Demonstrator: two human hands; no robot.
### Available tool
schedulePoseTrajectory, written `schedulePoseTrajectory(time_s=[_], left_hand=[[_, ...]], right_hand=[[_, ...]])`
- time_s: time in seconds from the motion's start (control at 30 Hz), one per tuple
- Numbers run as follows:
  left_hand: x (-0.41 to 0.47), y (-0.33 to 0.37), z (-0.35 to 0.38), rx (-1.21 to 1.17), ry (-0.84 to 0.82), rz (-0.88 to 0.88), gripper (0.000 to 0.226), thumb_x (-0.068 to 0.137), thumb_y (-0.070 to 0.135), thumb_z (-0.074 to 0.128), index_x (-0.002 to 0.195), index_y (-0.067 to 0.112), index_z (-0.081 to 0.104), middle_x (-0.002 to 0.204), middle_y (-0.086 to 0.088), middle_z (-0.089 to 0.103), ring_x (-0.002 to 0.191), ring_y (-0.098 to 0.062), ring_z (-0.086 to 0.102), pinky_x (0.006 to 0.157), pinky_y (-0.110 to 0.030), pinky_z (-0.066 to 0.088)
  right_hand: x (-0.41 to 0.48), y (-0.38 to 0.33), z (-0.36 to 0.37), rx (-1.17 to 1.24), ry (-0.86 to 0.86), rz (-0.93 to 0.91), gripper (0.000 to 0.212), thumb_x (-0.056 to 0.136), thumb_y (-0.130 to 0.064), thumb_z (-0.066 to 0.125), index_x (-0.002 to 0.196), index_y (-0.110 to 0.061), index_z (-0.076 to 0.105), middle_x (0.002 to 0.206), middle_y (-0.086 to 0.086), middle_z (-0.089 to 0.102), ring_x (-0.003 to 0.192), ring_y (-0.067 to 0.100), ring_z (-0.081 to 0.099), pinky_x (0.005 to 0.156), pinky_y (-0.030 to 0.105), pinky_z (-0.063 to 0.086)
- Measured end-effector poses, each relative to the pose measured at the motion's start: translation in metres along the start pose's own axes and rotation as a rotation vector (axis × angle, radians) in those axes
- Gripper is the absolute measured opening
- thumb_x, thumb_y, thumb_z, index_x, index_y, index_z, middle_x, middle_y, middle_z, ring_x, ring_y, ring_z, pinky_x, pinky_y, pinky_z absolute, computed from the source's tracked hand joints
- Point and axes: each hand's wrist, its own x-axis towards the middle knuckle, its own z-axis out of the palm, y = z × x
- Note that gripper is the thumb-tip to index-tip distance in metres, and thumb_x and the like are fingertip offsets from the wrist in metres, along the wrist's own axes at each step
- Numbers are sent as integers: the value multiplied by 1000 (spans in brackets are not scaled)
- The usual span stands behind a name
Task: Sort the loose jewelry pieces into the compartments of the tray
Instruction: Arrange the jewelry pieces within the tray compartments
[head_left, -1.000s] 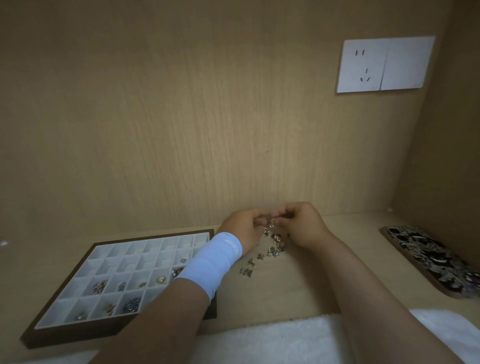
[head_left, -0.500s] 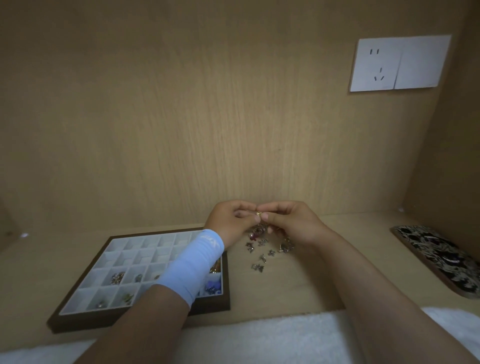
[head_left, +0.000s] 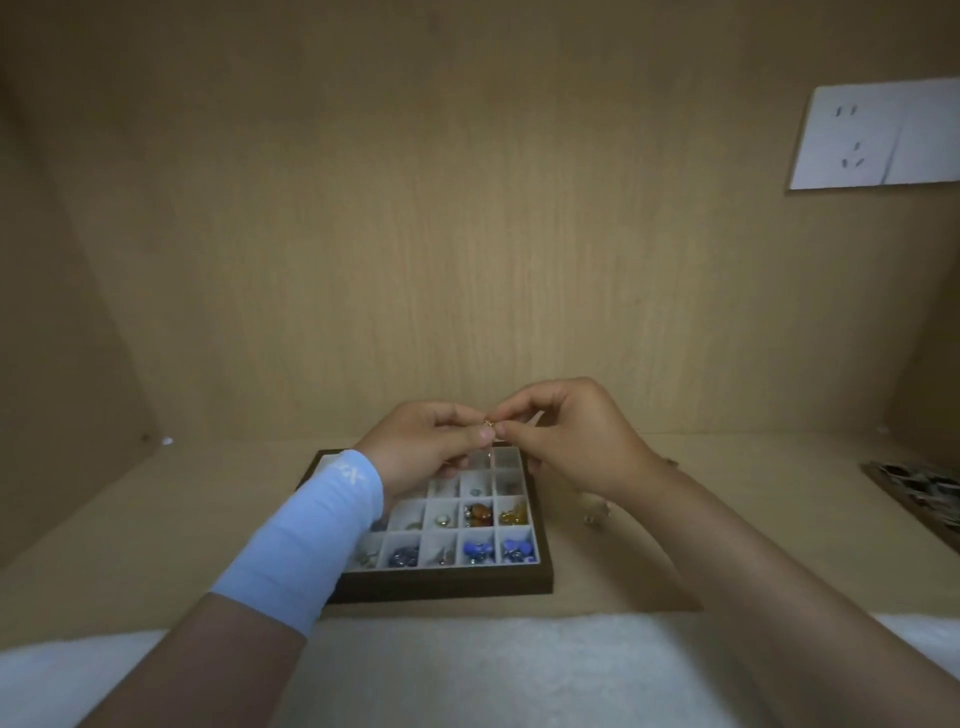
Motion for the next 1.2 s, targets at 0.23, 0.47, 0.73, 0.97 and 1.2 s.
schedulePoseTrajectory(time_s=[0.23,0.47,0.73,0.97,1.2], left_hand=[[-35,-12,-42,-51,95,-1,6,87,21,73,89,18,78,80,0,77,64,-5,66,62,-20,55],[-53,-34,-65,-185,278,-20,13,91,24,67,92,16,77,83,3,77,56,-2,60,51,-12,48],[-59,-42,-95,-146,256,-30,8,91,18,67,94,14,73,80,3,76,59,-6,60,57,-16,50],[-73,-50,-131,176,127,-71,4,87,16,70,85,16,73,74,3,74,61,-8,60,64,-15,49],[-74,-72,-151,489,153,-143,13,80,18,73,84,30,72,79,13,72,77,-3,63,84,-19,49]], right_hand=[[4,-37,34,-315,-136,-258,14,86,-25,77,100,-24,80,93,-12,74,70,-10,61,63,9,44],[27,-57,73,-377,-203,-264,12,88,-32,74,99,-29,80,90,-16,75,72,-10,62,69,15,48],[37,-54,108,-288,-154,-228,2,86,-29,77,85,-30,78,81,-18,72,69,-10,61,62,7,42],[41,-68,137,-356,-363,-152,8,89,-33,71,87,-30,78,80,-17,72,77,-4,65,73,26,55],[27,-67,168,-545,-543,-197,8,88,-32,70,87,-30,78,87,-16,72,79,1,64,77,35,56]])
